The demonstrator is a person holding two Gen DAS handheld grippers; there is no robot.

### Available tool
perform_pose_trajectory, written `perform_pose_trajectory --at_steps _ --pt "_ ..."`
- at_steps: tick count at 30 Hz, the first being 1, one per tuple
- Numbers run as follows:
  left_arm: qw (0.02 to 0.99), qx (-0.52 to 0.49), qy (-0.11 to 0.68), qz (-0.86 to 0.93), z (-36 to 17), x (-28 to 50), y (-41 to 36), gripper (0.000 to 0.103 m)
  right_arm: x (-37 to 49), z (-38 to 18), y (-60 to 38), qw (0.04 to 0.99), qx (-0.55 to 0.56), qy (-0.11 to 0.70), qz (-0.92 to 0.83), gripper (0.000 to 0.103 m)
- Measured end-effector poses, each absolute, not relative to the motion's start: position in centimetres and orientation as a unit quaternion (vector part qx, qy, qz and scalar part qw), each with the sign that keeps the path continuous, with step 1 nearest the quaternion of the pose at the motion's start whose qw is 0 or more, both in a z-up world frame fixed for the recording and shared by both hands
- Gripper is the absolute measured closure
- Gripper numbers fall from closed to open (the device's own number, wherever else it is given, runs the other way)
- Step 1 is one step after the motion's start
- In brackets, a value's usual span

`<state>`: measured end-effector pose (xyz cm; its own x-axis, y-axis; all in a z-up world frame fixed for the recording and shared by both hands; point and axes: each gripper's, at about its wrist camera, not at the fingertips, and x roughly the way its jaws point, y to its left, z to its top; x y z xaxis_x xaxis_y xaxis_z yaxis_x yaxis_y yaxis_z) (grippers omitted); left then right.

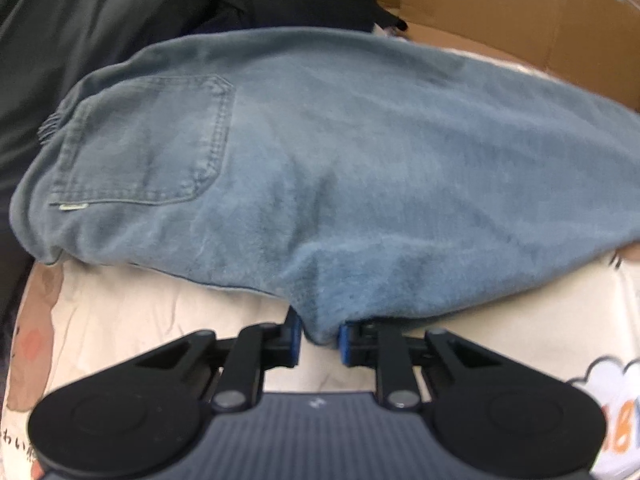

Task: Fold clothes

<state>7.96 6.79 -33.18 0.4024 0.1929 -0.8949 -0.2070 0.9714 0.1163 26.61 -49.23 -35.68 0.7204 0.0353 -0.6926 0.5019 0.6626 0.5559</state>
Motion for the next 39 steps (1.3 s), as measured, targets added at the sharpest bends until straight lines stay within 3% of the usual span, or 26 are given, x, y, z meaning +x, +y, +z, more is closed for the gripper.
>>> perform_pose_trajectory --at_steps 10,29,39 --pt "0.827 0.026 0.546 0.13 -30.2 7.6 6.6 0.086 22.4 -31.3 -49.6 0.826 0.433 0.328 -0.152 0.096" --pt "0.826 0.051 0.556 0.08 -28.4 6.3 6.8 0.088 7.2 -24.2 -47.8 0.82 0.413 0.341 -0.2 0.096" --pt "0.819 0.061 0.567 0.062 -28.3 5.9 7.4 0.089 -1.2 -25.0 -46.1 0.818 0.418 0.322 -0.228 0.096"
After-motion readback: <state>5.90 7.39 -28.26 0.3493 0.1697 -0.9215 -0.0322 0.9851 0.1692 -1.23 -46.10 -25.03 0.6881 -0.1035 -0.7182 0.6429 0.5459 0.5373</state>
